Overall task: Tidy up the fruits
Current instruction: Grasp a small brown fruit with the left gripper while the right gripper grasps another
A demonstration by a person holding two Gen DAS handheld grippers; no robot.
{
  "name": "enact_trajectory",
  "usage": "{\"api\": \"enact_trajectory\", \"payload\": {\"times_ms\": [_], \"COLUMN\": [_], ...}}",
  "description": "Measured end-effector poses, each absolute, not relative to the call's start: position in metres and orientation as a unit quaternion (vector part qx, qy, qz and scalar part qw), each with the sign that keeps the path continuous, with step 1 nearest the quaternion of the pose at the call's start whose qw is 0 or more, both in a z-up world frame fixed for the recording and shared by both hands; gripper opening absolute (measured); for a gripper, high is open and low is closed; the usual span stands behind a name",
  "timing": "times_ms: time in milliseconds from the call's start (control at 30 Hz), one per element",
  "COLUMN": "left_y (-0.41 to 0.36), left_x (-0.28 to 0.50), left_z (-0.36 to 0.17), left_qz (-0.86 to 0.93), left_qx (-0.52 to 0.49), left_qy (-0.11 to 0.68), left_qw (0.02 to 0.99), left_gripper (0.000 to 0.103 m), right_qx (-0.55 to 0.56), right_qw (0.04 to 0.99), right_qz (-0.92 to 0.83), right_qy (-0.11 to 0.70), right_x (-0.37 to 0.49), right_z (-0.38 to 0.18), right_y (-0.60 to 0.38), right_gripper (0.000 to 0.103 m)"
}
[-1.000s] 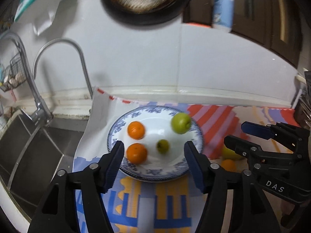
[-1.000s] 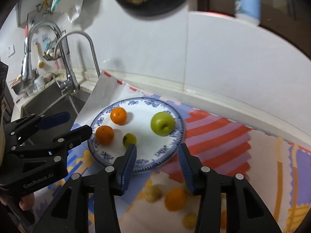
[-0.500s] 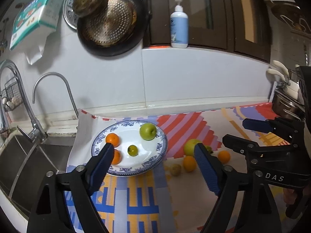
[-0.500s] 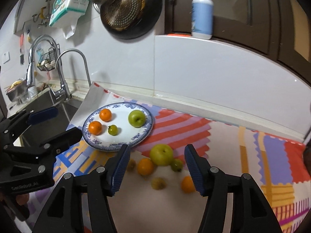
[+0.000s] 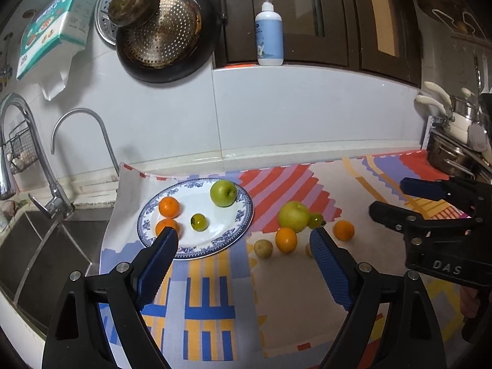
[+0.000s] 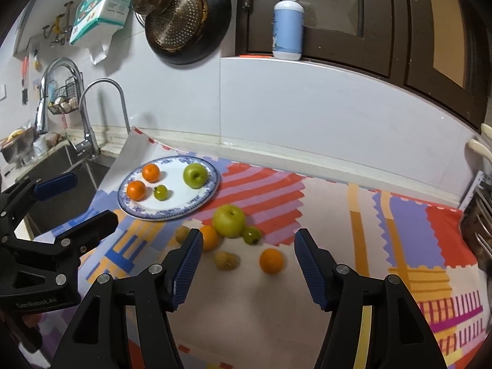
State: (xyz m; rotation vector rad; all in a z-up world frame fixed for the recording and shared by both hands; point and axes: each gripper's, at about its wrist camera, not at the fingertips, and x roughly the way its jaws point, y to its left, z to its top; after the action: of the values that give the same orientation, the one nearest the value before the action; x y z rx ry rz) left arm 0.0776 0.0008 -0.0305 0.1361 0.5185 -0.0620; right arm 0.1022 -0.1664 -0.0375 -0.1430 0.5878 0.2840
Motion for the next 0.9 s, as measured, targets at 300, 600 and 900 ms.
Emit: {"api": "enact_trajectory", "payload": {"times_ms": [300, 600, 900], "left_y": [0.003, 0.007, 0.009], "left_x": [0.09, 0.112, 0.145], "left_z": [-0.055, -0.074, -0.099], "left_qz": [-0.035, -0.065, -0.101], "left_qx": [0.083, 0.098, 0.086], "left_qy": [0.282, 0.301, 0.342], "left_qw": [0.955, 0.946, 0.93], "left_gripper": [0.087, 0.076, 0.06], "right_qx": [-0.077, -0.088, -0.084], "right_qw": [0.938, 0.922, 0.91], "right_qz": [0.152, 0.185, 0.201], "right_qy": [0.303, 0.329, 0.354], "right_x": [0.103, 0.118, 0.142], "right_z": [-0.059, -0.083, -0.103], "right_y": [-0.162, -0.142, -0.132], "right_gripper": [0.062, 0.062, 0.054]}}
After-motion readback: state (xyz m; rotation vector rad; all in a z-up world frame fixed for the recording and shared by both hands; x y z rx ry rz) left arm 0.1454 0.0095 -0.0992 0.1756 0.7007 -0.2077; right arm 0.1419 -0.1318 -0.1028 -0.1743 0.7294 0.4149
